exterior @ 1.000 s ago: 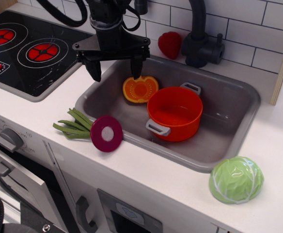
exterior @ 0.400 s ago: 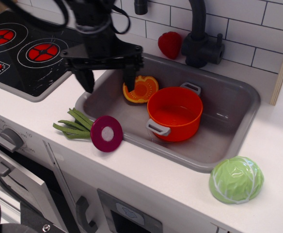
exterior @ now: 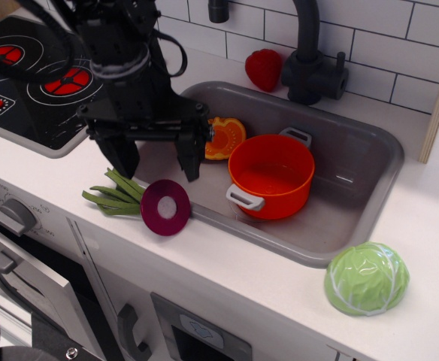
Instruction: Put beet in pot sink
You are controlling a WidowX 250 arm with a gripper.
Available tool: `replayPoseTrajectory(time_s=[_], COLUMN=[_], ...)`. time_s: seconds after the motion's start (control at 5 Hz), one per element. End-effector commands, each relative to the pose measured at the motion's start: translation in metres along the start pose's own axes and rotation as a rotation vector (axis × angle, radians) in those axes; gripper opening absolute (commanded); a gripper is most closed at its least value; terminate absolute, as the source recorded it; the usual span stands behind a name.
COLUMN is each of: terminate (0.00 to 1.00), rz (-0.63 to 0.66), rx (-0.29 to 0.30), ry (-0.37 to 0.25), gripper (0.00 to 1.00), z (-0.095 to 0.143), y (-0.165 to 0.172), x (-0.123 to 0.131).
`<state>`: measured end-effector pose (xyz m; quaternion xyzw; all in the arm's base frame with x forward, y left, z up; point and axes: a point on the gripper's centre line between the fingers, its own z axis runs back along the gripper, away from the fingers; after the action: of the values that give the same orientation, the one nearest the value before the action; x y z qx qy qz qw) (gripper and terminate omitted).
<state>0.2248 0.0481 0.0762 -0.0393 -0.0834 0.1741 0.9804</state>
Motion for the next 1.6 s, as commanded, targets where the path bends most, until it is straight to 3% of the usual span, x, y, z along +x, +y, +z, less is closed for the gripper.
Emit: replayPoseTrajectory(time_s=[0.0, 0.4, 0.6, 1.0, 1.2, 1.4], terminate=[0.00, 0.00, 0.00, 0.00, 0.00, 0.00], rz=[-0.109, -0.104, -0.085, -0.054, 0.033, 0.101], rx=[-0.017, -0.014, -0.008, -0.020, -0.037, -0.002], ry=[0.020, 0.017, 0.005, -0.065, -0.108, -0.140], gripper=[1.00, 1.00, 0.00, 0.00, 0.00, 0.00], z=[-0.017, -0.038, -0.042, -0.009, 0.016, 0.012], y=[-0.010, -0.015, -0.014, -0.010, -0.008, -0.016], x=[-0.024, -0.025, -0.022, -0.015, 0.004, 0.018])
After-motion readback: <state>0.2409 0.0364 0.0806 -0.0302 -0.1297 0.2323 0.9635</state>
